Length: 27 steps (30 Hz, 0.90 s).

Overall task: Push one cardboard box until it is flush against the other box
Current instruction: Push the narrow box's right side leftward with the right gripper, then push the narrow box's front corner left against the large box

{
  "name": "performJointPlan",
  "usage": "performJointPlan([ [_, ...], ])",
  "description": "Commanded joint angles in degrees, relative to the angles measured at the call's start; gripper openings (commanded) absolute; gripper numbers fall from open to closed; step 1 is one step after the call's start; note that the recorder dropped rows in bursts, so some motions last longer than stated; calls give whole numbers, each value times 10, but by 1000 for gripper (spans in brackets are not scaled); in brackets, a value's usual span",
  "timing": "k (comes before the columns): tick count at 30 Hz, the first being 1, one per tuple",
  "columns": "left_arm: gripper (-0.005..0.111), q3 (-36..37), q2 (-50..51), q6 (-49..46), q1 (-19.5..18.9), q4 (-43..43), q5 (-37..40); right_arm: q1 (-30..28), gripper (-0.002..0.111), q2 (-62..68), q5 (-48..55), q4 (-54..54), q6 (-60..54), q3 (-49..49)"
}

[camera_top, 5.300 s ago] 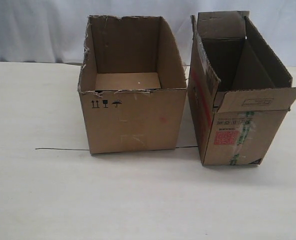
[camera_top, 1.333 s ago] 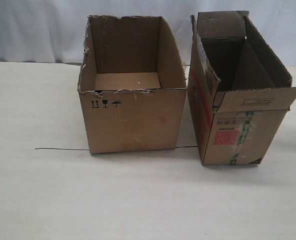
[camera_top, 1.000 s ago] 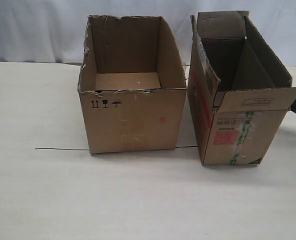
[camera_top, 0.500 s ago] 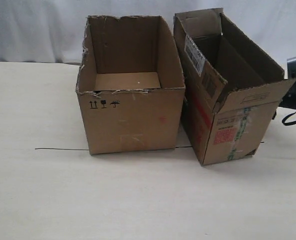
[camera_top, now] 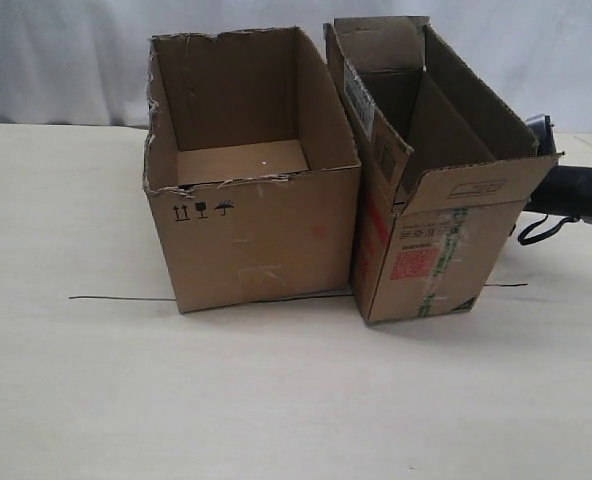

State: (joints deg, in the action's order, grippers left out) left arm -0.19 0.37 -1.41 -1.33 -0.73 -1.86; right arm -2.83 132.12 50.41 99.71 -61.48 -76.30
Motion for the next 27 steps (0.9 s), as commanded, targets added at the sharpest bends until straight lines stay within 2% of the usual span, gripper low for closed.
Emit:
performJointPlan([
  [1, 0, 2, -2, 1, 4, 2, -3, -26, 5, -37, -10, 2, -20, -3],
  [7, 0, 2, -2, 1, 4, 0, -3, -117, 5, -169, -24, -154, 3, 37],
  [12, 0, 2, -2, 1, 4, 0, -3, -152, 5, -338, -29, -275, 17, 168],
  [14, 0, 2, -2, 1, 4, 0, -3, -140, 5, -412, -55, -299, -13, 232],
  [18, 0, 2, -2, 1, 4, 0, -3, -75, 5, -574, -168, -302, -24, 362],
  [24, 0, 2, -2, 1, 4, 0, -3, 19, 5, -729, -194, -414, 92, 469],
  [27, 0, 2, -2, 1, 4, 0, -3, 55, 5, -767, -210, -419, 106, 506],
])
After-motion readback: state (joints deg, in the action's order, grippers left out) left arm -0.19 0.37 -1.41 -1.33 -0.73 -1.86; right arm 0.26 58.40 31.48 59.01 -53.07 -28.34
